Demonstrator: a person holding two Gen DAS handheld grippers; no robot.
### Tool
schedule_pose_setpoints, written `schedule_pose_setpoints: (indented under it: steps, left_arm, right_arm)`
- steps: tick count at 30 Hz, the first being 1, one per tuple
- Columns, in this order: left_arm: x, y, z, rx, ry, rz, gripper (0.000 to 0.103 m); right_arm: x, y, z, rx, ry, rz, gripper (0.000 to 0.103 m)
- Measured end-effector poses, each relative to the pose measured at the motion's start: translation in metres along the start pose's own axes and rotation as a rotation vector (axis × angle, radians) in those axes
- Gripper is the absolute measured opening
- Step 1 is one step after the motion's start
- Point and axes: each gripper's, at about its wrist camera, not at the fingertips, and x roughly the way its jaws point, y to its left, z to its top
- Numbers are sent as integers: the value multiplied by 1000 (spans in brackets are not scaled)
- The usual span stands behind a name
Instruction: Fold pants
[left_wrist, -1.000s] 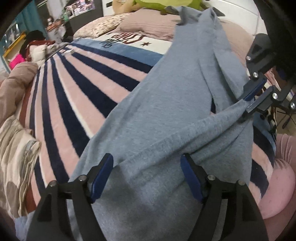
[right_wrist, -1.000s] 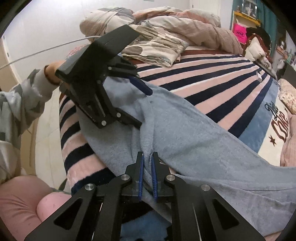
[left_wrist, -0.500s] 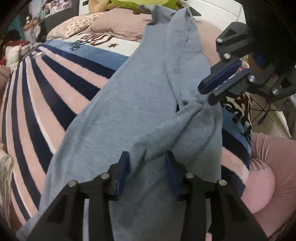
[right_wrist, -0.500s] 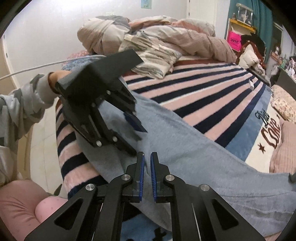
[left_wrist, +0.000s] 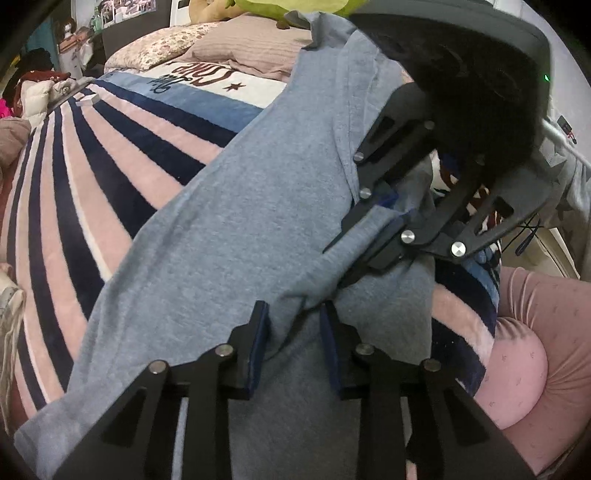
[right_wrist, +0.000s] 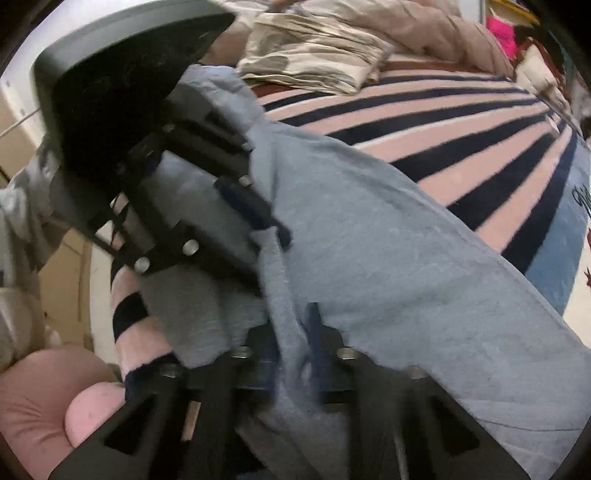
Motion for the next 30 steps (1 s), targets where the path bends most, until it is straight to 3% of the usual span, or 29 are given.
schedule_pose_setpoints:
  steps: [2, 4, 5, 9, 11, 13, 16, 23, 27, 29, 30]
  left_arm:
    - [-5, 0, 2, 8, -32, 25, 32]
    - [-10, 2, 6, 10, -69, 72, 72]
    - [-12, 4, 8, 8, -83, 85, 74]
    - [-17, 15, 16, -20, -99, 55, 73]
    - [-18, 18, 18, -30, -92, 55, 54]
    - [-21, 19, 20, -38, -87, 62, 22]
    - [-22, 23, 23, -73, -79, 151, 16]
    - [-31, 57, 16, -199, -98, 235, 20]
    - [-19, 74, 11, -248, -65, 300, 53]
    - [-9, 84, 6, -276, -36, 337, 60]
    - [-5, 87, 5, -284, -25, 354, 65]
  right_arm:
    - [-9, 10, 0, -31, -45, -72, 3]
    - [-23, 14, 3, -27, -103, -118, 3]
    - [-29, 15, 5, -25, -124, -129, 3]
    - [-46, 17, 15, -32, -162, -191, 3]
    - [-45, 15, 18, -33, -165, -224, 3]
    - [-43, 10, 21, -21, -167, -254, 3]
    - [-36, -4, 33, 8, -174, -269, 3]
    - [-14, -24, 66, 26, -175, -316, 3]
    - [5, -38, 73, 59, -141, -336, 11]
    - [19, -50, 73, 82, -116, -358, 19]
    - [24, -55, 73, 99, -106, -364, 30]
